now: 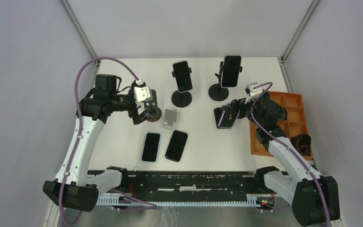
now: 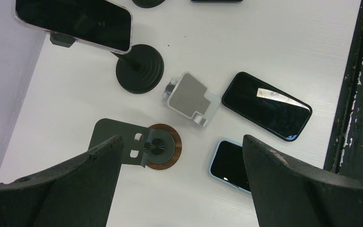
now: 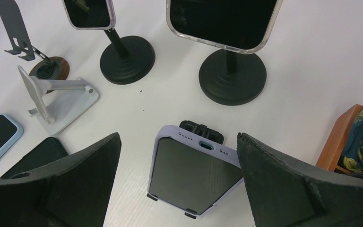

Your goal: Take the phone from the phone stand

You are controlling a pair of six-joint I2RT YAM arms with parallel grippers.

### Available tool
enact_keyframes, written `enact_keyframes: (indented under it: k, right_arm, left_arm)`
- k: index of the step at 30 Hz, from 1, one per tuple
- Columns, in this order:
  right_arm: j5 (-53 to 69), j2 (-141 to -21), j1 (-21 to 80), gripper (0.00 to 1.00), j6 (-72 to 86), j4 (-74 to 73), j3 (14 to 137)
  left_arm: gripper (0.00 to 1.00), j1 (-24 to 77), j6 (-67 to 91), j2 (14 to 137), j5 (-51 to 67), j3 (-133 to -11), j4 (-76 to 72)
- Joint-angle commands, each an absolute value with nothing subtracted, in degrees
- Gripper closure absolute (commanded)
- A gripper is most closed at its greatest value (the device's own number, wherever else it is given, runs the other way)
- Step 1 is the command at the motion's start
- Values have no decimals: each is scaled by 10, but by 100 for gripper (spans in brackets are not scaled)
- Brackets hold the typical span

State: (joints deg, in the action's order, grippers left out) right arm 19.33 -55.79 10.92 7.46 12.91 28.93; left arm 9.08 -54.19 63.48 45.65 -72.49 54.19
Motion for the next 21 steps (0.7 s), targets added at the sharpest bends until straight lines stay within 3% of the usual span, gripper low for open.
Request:
enact_keyframes:
  k: [1, 9, 21]
  right_arm:
    - [223, -587, 99, 2, 108, 142, 263]
    - [309, -576, 99, 2, 138, 189, 285]
    - [281, -547, 24, 2, 175, 159, 295]
  left_arm:
    - [0, 90, -530, 628, 470, -749, 559]
    - [0, 90, -549, 625, 480, -744, 572]
    - [0, 90, -546, 631, 485, -759, 575]
